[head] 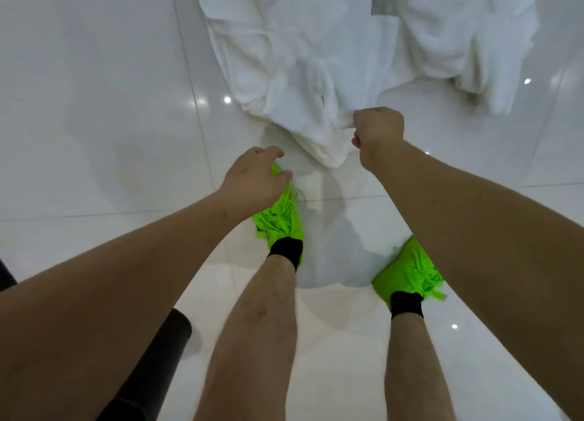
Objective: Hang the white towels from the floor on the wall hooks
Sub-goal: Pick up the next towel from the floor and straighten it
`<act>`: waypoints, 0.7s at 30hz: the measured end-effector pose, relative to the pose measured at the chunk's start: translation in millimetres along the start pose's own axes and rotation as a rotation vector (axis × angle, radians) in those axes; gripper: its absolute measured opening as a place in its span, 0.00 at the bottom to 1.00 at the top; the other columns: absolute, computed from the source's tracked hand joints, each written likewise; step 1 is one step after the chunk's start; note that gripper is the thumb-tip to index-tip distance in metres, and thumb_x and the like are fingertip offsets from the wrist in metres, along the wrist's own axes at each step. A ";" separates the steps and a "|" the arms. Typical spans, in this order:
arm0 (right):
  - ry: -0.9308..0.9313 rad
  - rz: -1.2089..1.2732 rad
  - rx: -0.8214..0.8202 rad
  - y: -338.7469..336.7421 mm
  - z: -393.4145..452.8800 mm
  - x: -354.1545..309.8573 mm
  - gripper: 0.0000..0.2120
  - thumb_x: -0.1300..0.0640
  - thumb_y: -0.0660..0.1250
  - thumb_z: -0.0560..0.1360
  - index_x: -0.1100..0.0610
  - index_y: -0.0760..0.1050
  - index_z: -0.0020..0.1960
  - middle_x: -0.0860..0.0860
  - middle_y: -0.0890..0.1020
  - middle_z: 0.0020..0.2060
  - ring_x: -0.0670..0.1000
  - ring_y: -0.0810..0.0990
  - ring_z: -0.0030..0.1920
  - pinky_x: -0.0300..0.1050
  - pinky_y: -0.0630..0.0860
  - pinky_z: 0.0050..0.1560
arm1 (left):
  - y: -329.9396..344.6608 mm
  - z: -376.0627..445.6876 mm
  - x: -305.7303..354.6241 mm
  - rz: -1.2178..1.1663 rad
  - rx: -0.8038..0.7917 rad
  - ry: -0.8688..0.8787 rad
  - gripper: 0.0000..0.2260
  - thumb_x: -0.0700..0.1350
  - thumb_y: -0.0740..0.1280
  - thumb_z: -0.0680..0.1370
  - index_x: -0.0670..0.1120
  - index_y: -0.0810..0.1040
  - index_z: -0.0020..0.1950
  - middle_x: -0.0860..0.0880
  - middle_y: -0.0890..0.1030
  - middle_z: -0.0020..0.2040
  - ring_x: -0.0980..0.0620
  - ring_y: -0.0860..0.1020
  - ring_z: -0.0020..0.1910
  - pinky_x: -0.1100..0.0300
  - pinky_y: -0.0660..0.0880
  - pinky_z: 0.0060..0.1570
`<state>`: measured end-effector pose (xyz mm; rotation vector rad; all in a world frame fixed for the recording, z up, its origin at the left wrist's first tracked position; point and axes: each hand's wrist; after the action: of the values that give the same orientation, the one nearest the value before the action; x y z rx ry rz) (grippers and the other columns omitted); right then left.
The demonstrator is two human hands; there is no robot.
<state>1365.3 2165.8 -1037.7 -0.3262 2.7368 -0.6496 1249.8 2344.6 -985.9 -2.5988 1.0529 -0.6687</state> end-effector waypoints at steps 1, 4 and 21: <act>0.001 0.014 0.017 -0.3 -2.3 0.6 0.06 0.65 0.64 0.73 0.59 0.74 0.38 0.56 0.76 0.37 0.54 0.73 0.39 0.46 0.74 0.40 | 0.8 -2.8 1.4 0.005 -0.007 0.009 0.22 0.55 0.64 0.78 0.51 0.71 0.71 0.44 0.72 0.67 0.45 0.69 0.67 0.59 0.63 0.64; -0.004 0.068 0.017 -1.0 -1.1 5.5 0.08 0.60 0.69 0.73 0.60 0.75 0.51 0.54 0.79 0.46 0.53 0.76 0.43 0.47 0.79 0.49 | 0.1 -5.5 4.5 0.024 -0.012 0.033 0.21 0.55 0.64 0.78 0.51 0.71 0.70 0.45 0.73 0.67 0.45 0.70 0.66 0.58 0.64 0.63; -0.034 -0.191 -0.144 10.3 -9.5 78.5 0.07 0.64 0.61 0.72 0.57 0.77 0.43 0.58 0.84 0.45 0.54 0.81 0.39 0.49 0.83 0.43 | 45.2 -8.8 -12.7 -0.013 -0.028 -0.051 0.21 0.55 0.64 0.79 0.50 0.72 0.70 0.46 0.74 0.67 0.46 0.71 0.65 0.59 0.65 0.59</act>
<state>1287.8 2155.9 -1053.5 -0.6319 2.7474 -0.4891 1210.8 2321.2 -1000.3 -2.6340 1.0391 -0.5919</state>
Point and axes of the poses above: each hand's wrist, its own z-axis towards the middle knuckle, its own y-axis out of the palm, x = y × z
